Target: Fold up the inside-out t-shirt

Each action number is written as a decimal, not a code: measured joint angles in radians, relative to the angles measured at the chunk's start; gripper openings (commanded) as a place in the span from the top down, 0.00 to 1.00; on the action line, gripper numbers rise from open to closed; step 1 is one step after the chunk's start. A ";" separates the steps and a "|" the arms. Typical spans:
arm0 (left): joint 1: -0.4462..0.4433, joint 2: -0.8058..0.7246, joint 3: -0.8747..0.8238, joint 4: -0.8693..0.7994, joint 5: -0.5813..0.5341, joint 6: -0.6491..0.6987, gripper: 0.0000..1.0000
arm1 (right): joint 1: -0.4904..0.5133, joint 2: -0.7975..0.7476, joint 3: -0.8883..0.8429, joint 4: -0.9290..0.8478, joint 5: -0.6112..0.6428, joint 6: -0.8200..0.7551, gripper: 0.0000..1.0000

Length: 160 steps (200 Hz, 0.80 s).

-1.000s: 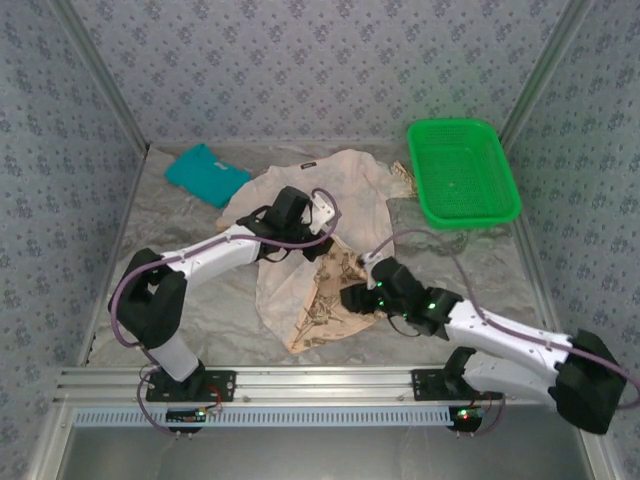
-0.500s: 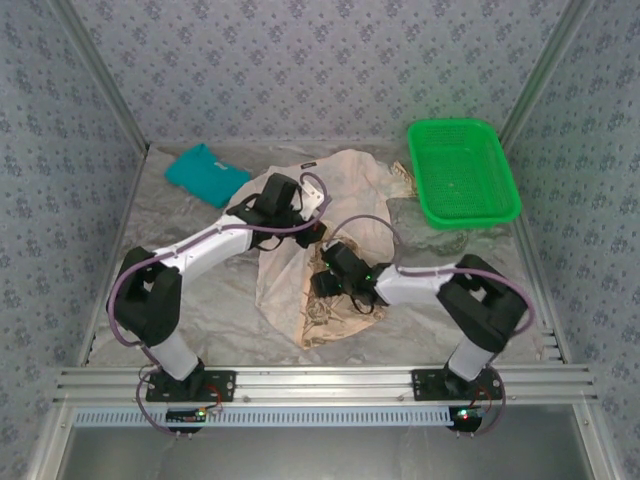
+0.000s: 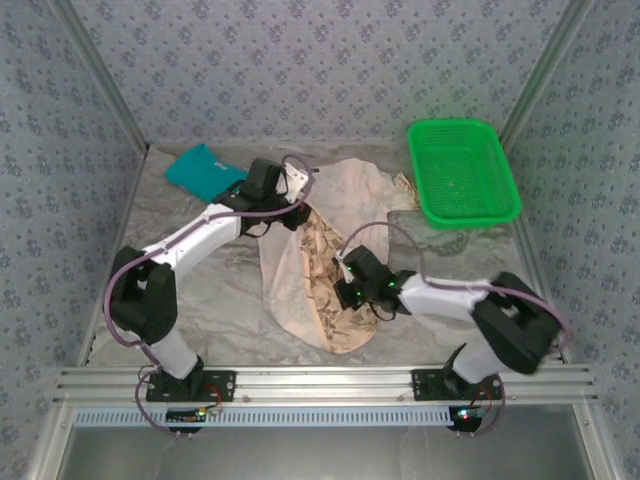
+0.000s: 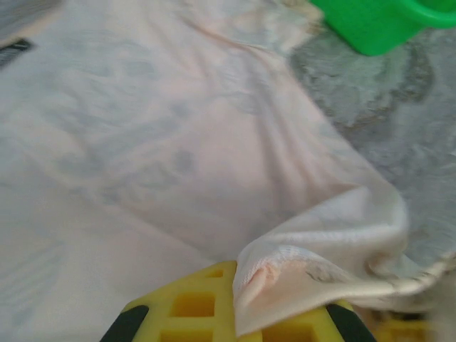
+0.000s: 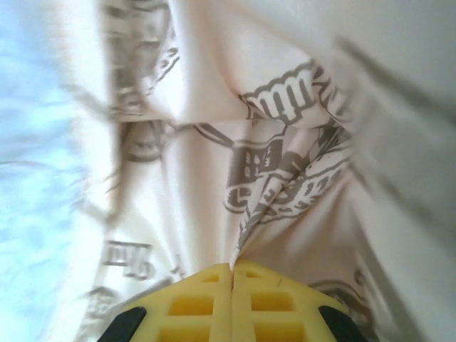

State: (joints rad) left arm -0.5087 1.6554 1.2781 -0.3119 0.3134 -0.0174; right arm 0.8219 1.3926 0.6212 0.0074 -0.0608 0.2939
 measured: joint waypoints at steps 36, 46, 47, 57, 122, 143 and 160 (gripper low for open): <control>0.169 0.000 -0.010 -0.005 -0.088 -0.037 1.00 | -0.175 -0.384 0.014 -0.148 -0.116 -0.089 1.00; 0.217 0.003 -0.025 -0.002 -0.128 -0.056 1.00 | -0.274 -0.443 0.013 -0.165 -0.173 -0.092 1.00; 0.220 0.003 -0.026 -0.002 -0.130 -0.057 1.00 | -0.282 -0.446 0.012 -0.166 -0.180 -0.092 1.00; 0.264 0.013 -0.048 0.002 -0.167 -0.075 1.00 | -0.394 -0.468 0.001 -0.167 -0.240 -0.080 1.00; 0.296 0.148 -0.147 -0.030 -0.125 -0.143 0.55 | -0.397 -0.341 -0.089 -0.251 -0.254 -0.006 0.79; 0.270 0.125 -0.174 -0.078 -0.104 -0.152 0.49 | -0.369 -0.298 -0.105 -0.322 -0.199 0.021 0.67; 0.228 0.072 -0.174 -0.140 -0.114 -0.148 0.48 | -0.349 -0.296 -0.091 -0.374 -0.158 0.024 0.55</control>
State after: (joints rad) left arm -0.2806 1.7279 1.1042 -0.4522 0.1997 -0.1650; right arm 0.4728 1.0969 0.5301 -0.3664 -0.2184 0.3183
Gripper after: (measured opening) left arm 0.511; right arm 0.379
